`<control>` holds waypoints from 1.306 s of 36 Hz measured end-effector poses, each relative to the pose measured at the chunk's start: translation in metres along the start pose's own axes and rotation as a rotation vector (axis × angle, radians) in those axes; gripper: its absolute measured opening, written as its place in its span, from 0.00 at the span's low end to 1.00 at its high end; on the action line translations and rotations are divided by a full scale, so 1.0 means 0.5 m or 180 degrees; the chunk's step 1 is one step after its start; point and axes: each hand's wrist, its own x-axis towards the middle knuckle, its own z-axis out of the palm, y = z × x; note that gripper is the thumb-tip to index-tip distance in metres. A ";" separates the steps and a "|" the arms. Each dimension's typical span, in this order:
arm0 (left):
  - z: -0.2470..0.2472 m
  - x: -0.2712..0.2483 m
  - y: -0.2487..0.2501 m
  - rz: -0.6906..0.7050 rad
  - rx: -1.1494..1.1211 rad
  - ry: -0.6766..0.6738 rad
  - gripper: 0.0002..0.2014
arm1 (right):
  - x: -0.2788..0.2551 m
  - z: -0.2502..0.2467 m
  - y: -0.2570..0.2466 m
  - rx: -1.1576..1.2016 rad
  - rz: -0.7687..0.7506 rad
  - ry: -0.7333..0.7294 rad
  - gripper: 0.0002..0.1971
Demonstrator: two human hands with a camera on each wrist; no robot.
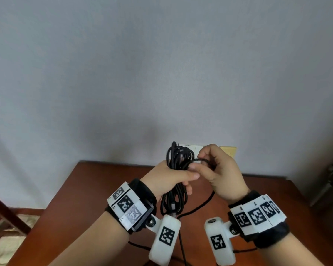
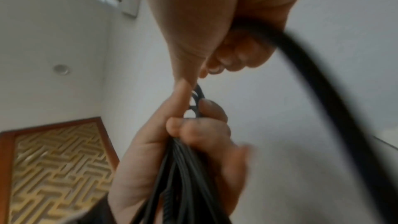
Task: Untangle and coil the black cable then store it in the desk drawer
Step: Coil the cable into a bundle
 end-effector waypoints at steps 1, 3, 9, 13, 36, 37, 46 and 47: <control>0.001 0.000 0.000 -0.0051 -0.0201 0.0229 0.06 | -0.002 0.000 0.004 0.0065 0.0039 0.0024 0.09; -0.006 0.006 -0.004 -0.0099 -0.0681 0.0665 0.10 | -0.008 0.000 0.007 0.0404 0.0143 0.0037 0.05; -0.014 0.013 0.001 0.0052 -0.1439 0.0815 0.07 | -0.019 0.010 0.004 0.1078 0.0386 0.0160 0.05; -0.001 0.007 -0.006 -0.0078 -0.1546 0.0454 0.12 | -0.011 0.018 0.007 0.0638 0.0098 0.0578 0.11; 0.014 0.008 -0.011 -0.0071 -0.1627 0.0639 0.21 | -0.012 0.052 0.007 -0.0373 -0.0260 -0.0042 0.34; 0.012 0.007 -0.011 -0.0100 -0.1695 0.0509 0.22 | -0.010 0.049 0.008 -0.0466 -0.0225 -0.0093 0.34; 0.021 0.024 0.001 0.0301 -0.1621 0.0858 0.07 | -0.020 0.046 -0.002 0.0130 0.0176 -0.0381 0.24; 0.021 0.027 0.006 0.0322 -0.1648 0.0948 0.04 | -0.024 0.050 -0.001 0.0319 0.0271 -0.0338 0.24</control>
